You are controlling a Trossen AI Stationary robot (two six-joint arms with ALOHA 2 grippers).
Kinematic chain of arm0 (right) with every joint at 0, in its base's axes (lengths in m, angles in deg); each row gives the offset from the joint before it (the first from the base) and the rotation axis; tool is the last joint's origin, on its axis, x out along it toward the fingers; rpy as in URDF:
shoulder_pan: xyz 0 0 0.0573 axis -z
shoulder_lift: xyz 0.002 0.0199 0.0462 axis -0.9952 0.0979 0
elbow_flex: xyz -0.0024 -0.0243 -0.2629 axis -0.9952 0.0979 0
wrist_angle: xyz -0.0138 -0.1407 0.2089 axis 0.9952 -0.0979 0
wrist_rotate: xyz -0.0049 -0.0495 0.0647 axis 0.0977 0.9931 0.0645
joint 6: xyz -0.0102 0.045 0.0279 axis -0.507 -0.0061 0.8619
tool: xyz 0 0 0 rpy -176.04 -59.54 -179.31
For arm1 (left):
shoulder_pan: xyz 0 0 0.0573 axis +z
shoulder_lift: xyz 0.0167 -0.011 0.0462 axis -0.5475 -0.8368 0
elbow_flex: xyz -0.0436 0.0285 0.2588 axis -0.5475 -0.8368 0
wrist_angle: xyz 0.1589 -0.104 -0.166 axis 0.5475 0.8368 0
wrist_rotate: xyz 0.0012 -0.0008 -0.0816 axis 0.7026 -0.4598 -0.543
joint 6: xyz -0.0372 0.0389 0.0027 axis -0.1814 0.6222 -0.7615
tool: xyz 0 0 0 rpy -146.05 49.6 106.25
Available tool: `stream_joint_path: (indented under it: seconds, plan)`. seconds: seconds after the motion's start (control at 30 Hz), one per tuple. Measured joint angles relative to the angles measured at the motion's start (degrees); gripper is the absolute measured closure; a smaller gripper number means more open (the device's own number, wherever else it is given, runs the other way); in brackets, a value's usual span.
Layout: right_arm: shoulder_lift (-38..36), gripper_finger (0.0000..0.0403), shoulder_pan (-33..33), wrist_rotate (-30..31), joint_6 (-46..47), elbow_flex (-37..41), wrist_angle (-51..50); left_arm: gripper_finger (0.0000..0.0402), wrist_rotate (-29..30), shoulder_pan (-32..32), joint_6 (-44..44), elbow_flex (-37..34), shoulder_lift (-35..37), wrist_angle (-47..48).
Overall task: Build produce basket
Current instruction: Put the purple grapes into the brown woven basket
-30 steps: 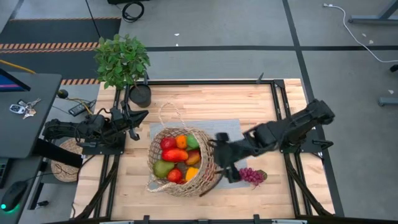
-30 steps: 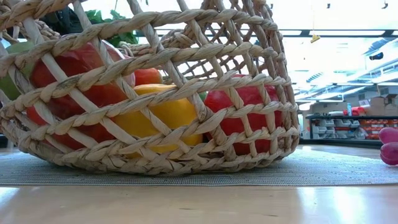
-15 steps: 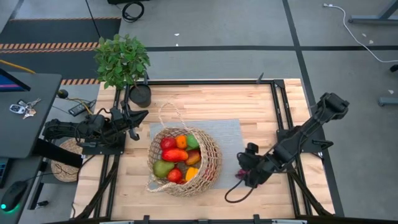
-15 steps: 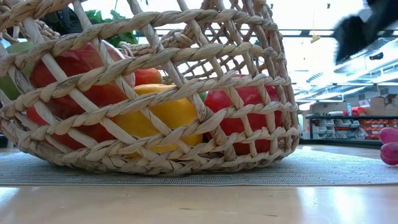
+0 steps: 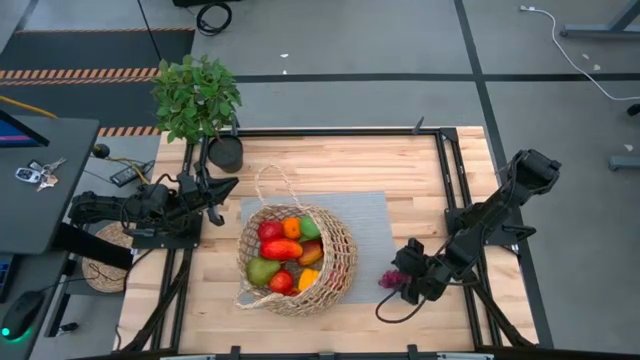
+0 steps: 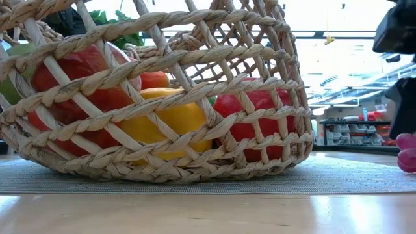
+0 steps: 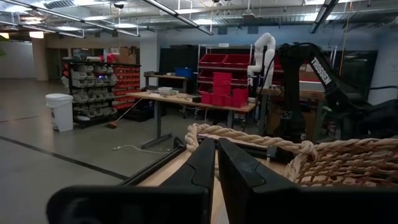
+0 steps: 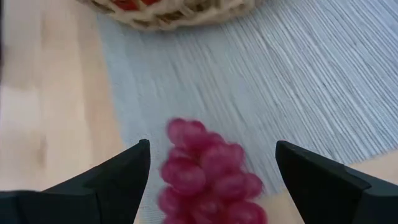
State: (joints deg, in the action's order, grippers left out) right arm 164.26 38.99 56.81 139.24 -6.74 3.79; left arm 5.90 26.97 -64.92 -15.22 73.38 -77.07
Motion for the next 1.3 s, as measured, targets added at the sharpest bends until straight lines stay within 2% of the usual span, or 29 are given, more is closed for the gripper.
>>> stream_joint_path:
  seconds: [0.27, 0.43, 0.6, 0.97, 1.3]
  plan:
    - [1.27, 0.0054, -1.75, 2.39, 0.89, 3.30, 3.96, 0.0368, 0.01, -0.01, 0.01, 0.00, 0.00, 0.00]
    - [6.97, 0.0054, -2.27, 1.47, -1.51, 3.14, 7.62, 0.0371, 0.00, -0.02, 0.00, 0.00, 0.02, -0.01]
    - [11.65, 0.0054, -2.45, 3.12, -2.38, 2.77, 8.44, 0.0376, 0.02, -0.02, -0.01, 0.00, 0.02, 0.07]
    - [9.64, 0.0054, -3.18, 2.69, -1.66, 3.14, 8.58, 0.0367, 0.02, -0.02, -0.01, 0.00, 0.02, 0.00]
    - [9.62, 0.0055, -3.14, 1.89, -1.55, 3.16, 8.10, 0.0376, -0.01, 0.01, -0.01, 0.00, 0.02, 0.00]
